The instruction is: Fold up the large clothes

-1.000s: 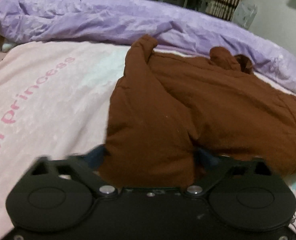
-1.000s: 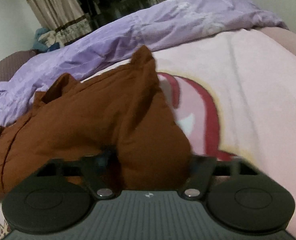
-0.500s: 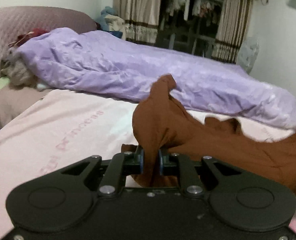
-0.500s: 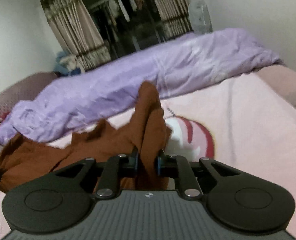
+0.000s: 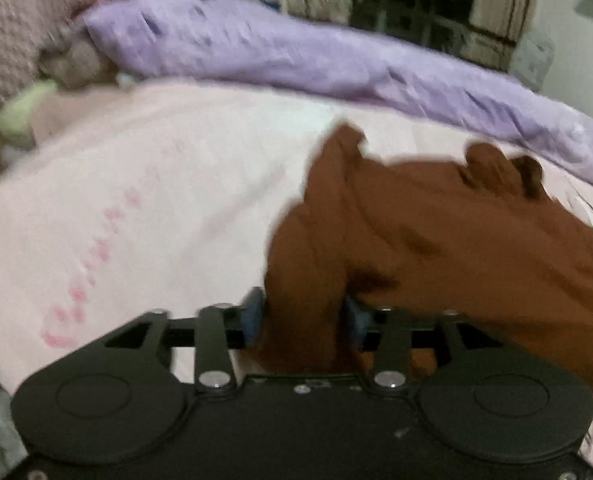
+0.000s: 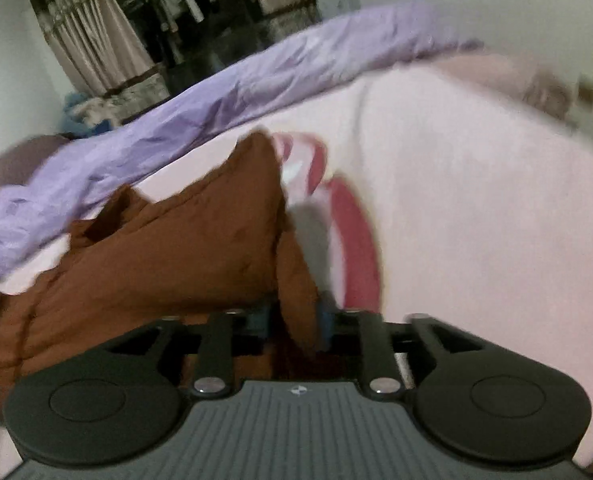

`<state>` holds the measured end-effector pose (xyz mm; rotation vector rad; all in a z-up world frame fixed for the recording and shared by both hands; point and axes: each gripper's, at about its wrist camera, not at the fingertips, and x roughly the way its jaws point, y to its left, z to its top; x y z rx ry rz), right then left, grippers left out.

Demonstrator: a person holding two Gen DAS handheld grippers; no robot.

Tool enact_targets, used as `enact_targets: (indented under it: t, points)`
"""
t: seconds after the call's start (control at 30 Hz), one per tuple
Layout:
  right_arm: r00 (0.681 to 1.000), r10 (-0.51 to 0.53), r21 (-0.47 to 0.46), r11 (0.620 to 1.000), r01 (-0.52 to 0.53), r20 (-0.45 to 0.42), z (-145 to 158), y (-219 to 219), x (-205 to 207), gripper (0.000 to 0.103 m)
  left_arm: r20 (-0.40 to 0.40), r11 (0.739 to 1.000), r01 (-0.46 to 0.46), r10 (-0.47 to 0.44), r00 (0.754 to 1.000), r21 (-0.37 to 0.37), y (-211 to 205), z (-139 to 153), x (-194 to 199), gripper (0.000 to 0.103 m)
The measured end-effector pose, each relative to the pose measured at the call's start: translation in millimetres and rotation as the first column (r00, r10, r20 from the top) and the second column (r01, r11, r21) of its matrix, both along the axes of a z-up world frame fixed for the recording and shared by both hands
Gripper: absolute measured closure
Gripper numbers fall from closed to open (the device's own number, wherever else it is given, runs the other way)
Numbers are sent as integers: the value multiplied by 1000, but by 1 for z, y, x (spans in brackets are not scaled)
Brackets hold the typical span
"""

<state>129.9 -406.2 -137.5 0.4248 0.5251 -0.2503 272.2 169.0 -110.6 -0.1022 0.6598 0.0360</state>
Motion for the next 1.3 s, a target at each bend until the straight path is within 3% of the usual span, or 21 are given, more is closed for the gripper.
enact_targets:
  t: [0.07, 0.1, 0.13, 0.17, 0.2, 0.23, 0.3, 0.37, 0.43, 0.53, 0.63, 0.7, 0.8, 0.9, 1.0, 1.1, 1.2, 1.3]
  points:
    - [993, -114, -157, 981, 115, 12, 18, 11, 1, 38, 76, 996, -53, 48, 996, 67, -2, 17, -2, 36]
    - [980, -195, -245, 949, 198, 35, 28, 17, 3, 24, 125, 995, -61, 50, 991, 84, -3, 26, -4, 28]
    - [968, -243, -298, 921, 253, 69, 37, 24, 4, 21, 173, 994, -58, 42, 984, 91, -7, 32, -5, 22]
    - [956, -265, -323, 900, 293, 128, 44, 31, 4, 26, 209, 995, -45, 25, 978, 89, -13, 36, -1, 21]
    - [952, -245, -321, 900, 294, 183, 51, 39, 4, 41, 230, 997, -17, -2, 973, 81, -18, 39, 2, 20]
    - [961, -184, -303, 922, 241, 205, 58, 48, 9, 56, 241, 997, 21, -37, 970, 68, -24, 40, 5, 20]
    - [978, -48, -272, 957, 104, 204, 63, 64, 26, 68, 282, 993, 96, -110, 953, 64, -41, 38, 14, 20]
    - [977, 42, -298, 954, 23, 209, 62, 79, 48, 70, 322, 986, 127, -156, 934, 109, -55, 32, 32, 18]
    - [986, 18, -356, 934, 43, 166, 54, 81, 83, 72, 310, 982, 119, -159, 937, 144, -61, 24, 57, 18]
    - [998, -1, -334, 943, 21, 58, 37, 59, 126, 74, 177, 985, 104, -127, 976, 134, -55, 2, 102, 18]
    - [997, -13, -345, 938, -13, -71, 4, 44, 153, 76, 42, 981, 96, -104, 994, 169, -47, -34, 135, 14]
    - [998, 0, -225, 974, -12, -57, -9, 30, 153, 76, 28, 990, 95, -98, 995, 101, -38, -49, 141, 13]
    - [998, 10, -193, 981, -20, -55, -9, 28, 151, 76, 23, 993, 76, -78, 997, 86, -34, -47, 142, 6]
    - [998, 12, -182, 983, -22, -54, -10, 30, 146, 76, 1, 998, 57, -57, 998, 20, -26, -48, 146, 4]
    - [999, 3, -196, 980, -13, -53, -5, 32, 147, 75, 42, 999, 33, -33, 999, -19, -21, -32, 131, 8]
    - [999, -8, -265, 964, -2, -35, 14, 49, 137, 75, 175, 1000, 5, -6, 985, 4, -23, 5, 108, 8]
    - [1000, 17, -255, 967, -11, 21, 36, 69, 127, 75, 287, 990, 141, -136, 948, 4, -36, 35, 81, 8]
    - [994, 84, -237, 969, -65, 70, 52, 92, 122, 73, 298, 957, 277, -291, 909, 88, -59, 38, 70, 7]
